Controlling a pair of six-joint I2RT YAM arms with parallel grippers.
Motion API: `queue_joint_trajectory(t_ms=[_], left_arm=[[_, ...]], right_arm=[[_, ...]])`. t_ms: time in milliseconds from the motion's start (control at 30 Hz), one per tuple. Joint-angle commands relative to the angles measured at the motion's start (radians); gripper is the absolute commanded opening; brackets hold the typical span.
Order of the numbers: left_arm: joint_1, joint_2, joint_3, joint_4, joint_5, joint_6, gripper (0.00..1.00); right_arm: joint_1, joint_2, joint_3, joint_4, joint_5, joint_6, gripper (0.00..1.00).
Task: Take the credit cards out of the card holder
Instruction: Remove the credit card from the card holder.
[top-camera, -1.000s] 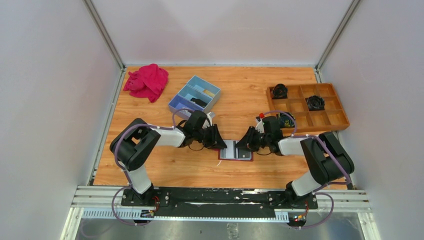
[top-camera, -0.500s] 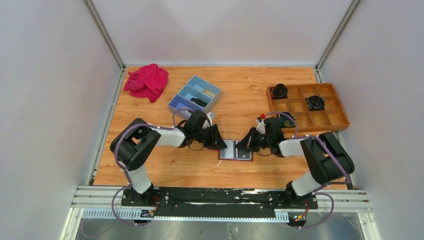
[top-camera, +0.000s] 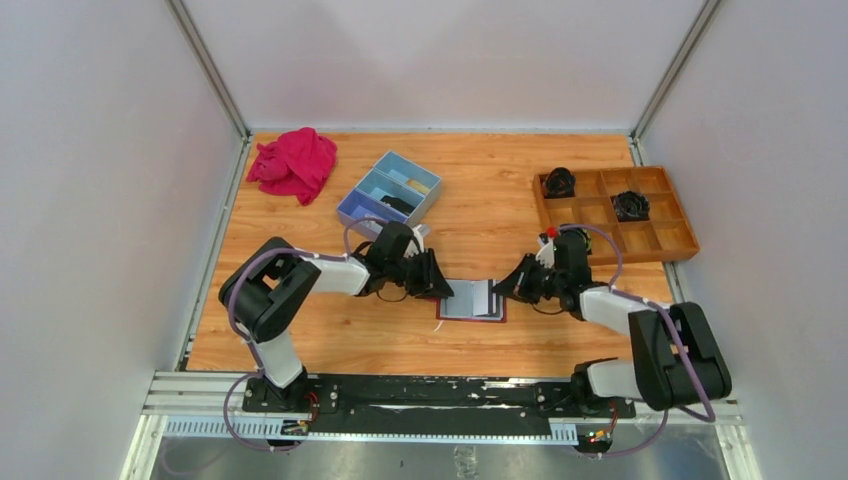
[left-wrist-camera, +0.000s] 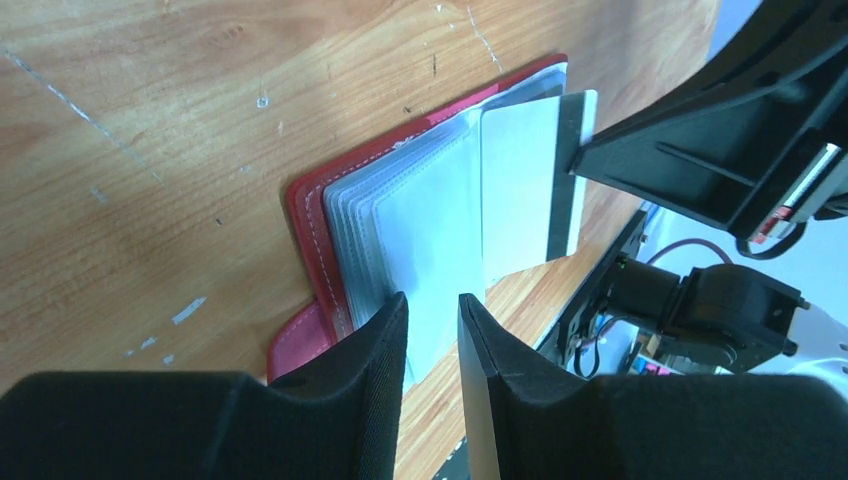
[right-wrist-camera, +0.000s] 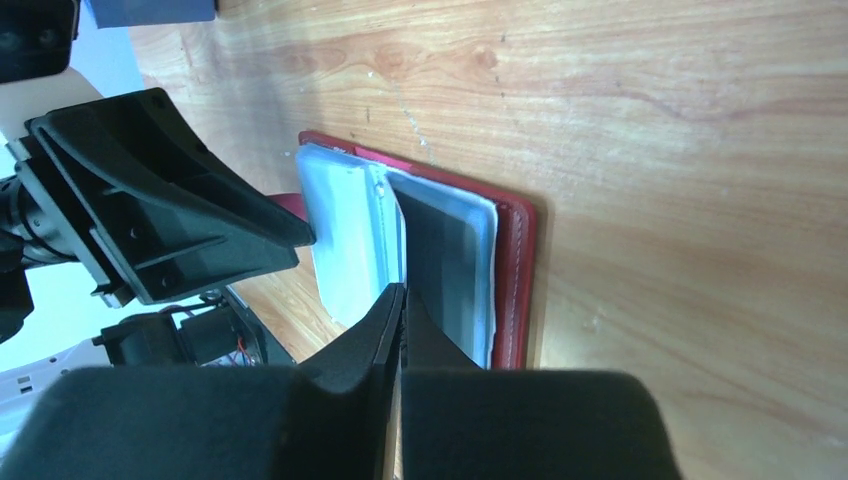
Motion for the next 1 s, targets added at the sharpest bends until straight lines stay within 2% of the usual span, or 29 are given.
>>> queue_joint_trajectory(t_ms=[0, 200, 300, 433, 733, 967], left_arm=[[0.004, -0.052, -0.024, -0.052, -0.017, 0.028, 0.31], [0.004, -0.146, 0.047, -0.103, 0.021, 0.072, 0.33], [0.006, -0.176, 0.073, -0.102, 0.068, 0.075, 0.41], [0.009, -0.191, 0.098, -0.103, 0.13, 0.082, 0.47], [0.027, -0.215, 0.122, -0.103, 0.199, 0.038, 0.47], [0.033, -0.22, 0.124, -0.102, 0.195, 0.028, 0.47]], right_arm=[[-0.021, -0.112, 0.018, -0.162, 0.019, -0.088, 0.0], [-0.021, -0.193, 0.075, -0.201, -0.069, -0.134, 0.0], [-0.02, -0.234, 0.076, -0.167, -0.104, -0.116, 0.0], [-0.019, -0.264, 0.066, -0.048, -0.184, -0.04, 0.0], [-0.02, -0.244, 0.015, 0.312, -0.288, 0.192, 0.0], [-0.007, -0.205, 0.013, 0.391, -0.302, 0.239, 0.0]])
